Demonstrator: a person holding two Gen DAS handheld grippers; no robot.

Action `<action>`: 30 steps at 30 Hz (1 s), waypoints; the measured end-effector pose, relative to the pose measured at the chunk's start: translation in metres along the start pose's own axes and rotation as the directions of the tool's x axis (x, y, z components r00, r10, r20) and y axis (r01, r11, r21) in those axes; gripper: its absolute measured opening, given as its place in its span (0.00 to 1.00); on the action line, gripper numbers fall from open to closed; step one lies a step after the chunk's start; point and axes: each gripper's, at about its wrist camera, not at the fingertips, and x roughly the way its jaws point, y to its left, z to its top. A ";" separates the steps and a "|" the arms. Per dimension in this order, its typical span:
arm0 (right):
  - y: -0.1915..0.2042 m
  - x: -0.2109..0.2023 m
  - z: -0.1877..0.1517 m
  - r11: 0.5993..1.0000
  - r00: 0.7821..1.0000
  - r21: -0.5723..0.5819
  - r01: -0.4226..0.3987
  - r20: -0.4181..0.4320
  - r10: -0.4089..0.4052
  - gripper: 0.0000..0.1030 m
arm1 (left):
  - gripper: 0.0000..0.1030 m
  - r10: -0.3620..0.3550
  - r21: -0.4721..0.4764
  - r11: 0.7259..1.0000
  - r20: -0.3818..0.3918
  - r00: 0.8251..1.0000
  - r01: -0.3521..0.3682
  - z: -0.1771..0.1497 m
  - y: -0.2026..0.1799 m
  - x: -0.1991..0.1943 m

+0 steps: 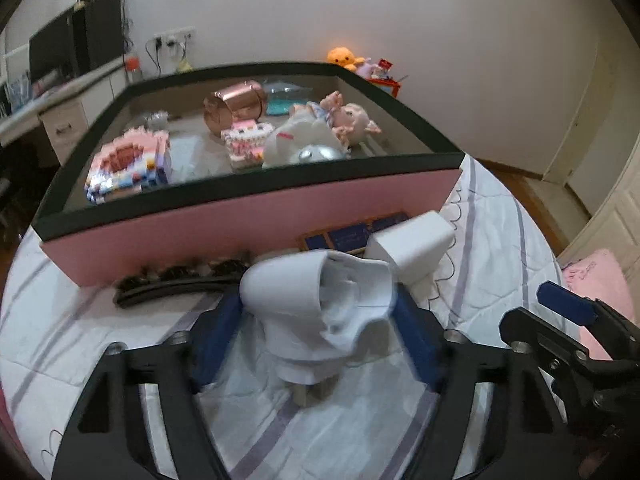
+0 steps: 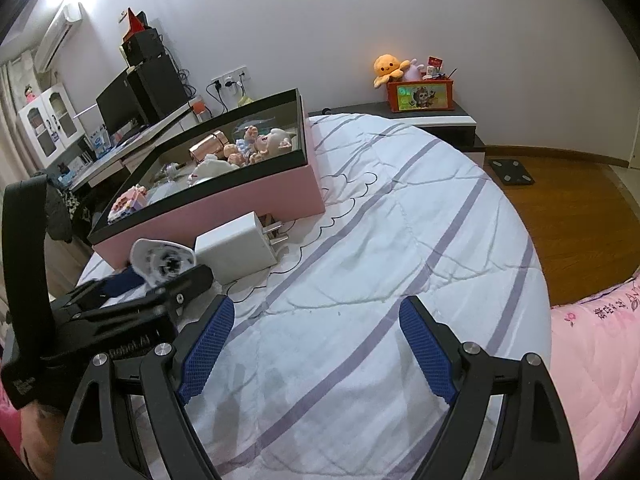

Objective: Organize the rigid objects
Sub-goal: 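Grasp the white fan with the left tool while the right tool grasps the white charger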

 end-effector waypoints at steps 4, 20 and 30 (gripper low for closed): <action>0.006 0.006 0.004 1.000 1.000 -0.016 0.003 -0.013 -0.003 0.84 | 0.71 -0.031 -0.027 0.999 0.015 0.999 0.031 -0.002 0.008 -0.006; 0.056 0.056 0.029 0.987 0.996 -0.161 0.006 -0.085 -0.020 0.84 | 0.71 0.032 -0.108 0.994 0.070 0.997 -0.024 -0.023 0.056 -0.036; 0.061 0.048 0.021 0.981 0.997 -0.190 -0.043 -0.076 0.029 0.65 | 0.71 0.012 -0.124 0.992 0.077 0.997 -0.002 -0.026 0.061 -0.036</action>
